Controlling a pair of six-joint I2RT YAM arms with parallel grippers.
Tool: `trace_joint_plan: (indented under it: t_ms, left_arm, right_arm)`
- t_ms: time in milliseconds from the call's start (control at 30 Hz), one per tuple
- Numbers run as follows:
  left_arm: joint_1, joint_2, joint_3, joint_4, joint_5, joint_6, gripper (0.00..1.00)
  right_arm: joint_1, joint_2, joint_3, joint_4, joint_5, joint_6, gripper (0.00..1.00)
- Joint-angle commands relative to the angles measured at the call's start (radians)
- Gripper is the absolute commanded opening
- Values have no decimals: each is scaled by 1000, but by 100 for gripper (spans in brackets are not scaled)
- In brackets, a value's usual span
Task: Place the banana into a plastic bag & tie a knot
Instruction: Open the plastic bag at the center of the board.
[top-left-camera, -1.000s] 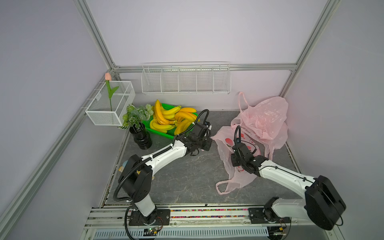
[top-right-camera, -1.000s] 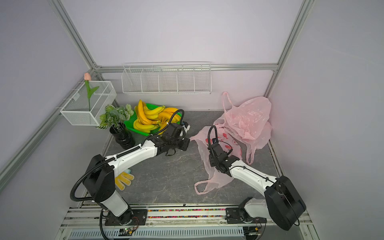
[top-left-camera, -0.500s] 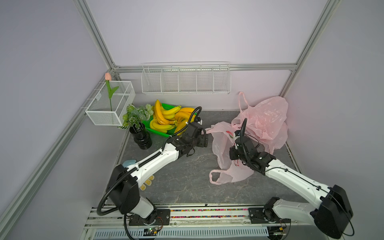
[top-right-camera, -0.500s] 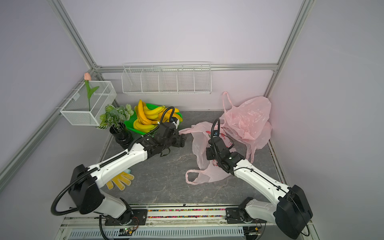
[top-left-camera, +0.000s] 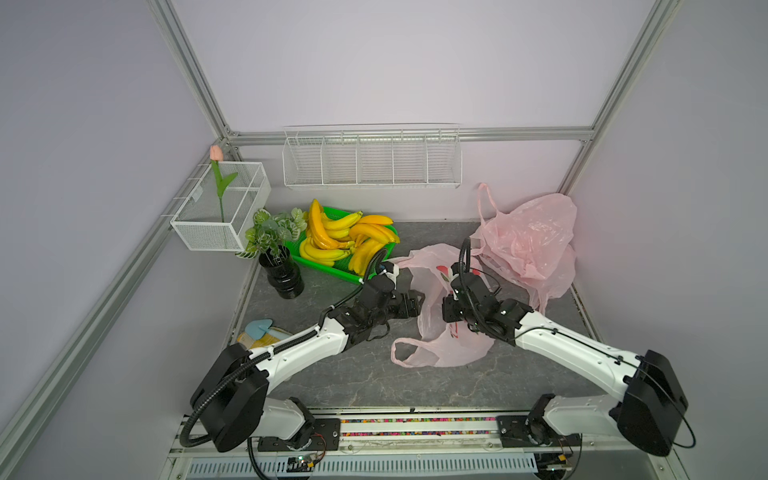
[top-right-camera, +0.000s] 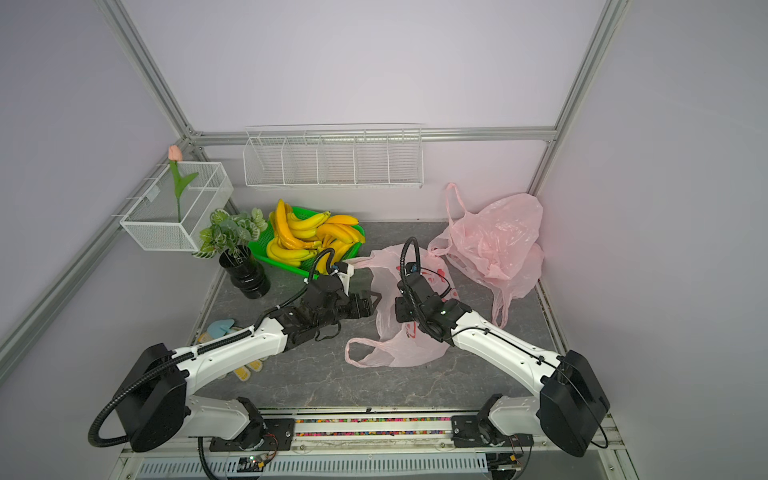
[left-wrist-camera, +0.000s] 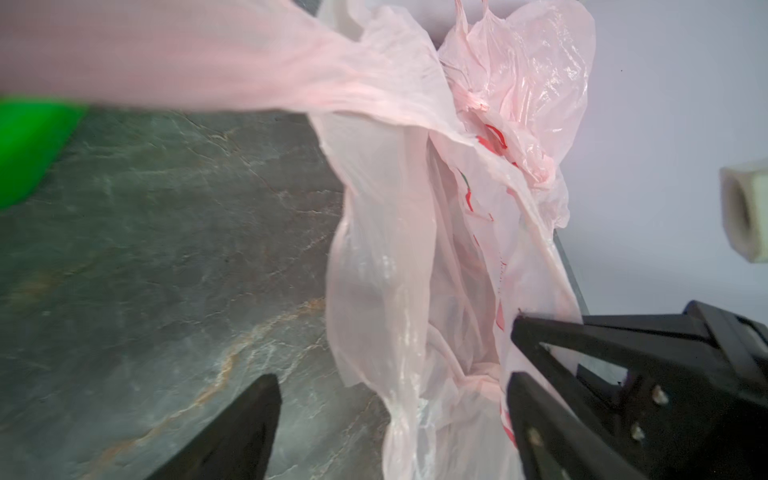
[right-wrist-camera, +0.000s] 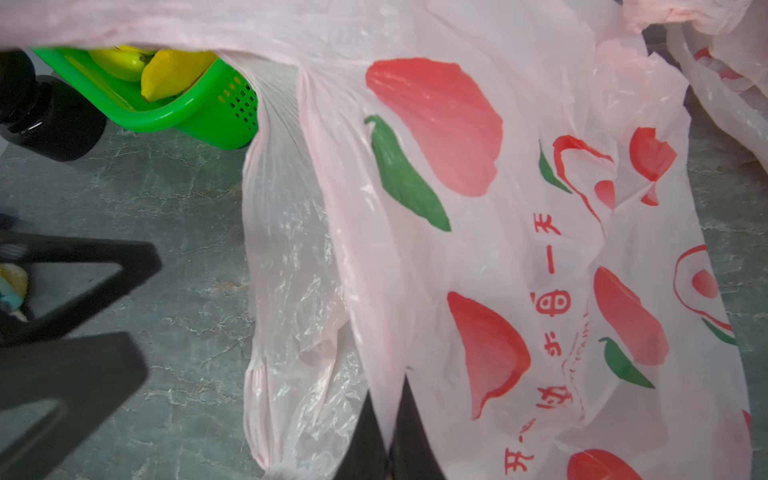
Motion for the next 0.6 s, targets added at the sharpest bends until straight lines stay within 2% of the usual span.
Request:
trace_joint_plan:
  t_ms: [0, 167, 300, 367, 567]
  left_arm:
    - [-6, 69, 8, 114, 87, -52, 78]
    - [-5, 196, 44, 152, 135, -70, 62]
    - [-5, 243, 70, 131, 124, -71, 50]
    - [-5, 242, 74, 99, 97, -66, 51]
    - [-7, 168, 6, 53, -12, -71, 74]
  right_arm:
    - [8, -10, 9, 34, -21, 37, 6]
    - [8, -61, -14, 50, -20, 52, 7]
    - [9, -99, -30, 34, 11, 56, 7]
    - [8, -118, -35, 31, 25, 56, 6]
    - [9, -137, -62, 27, 37, 56, 6]
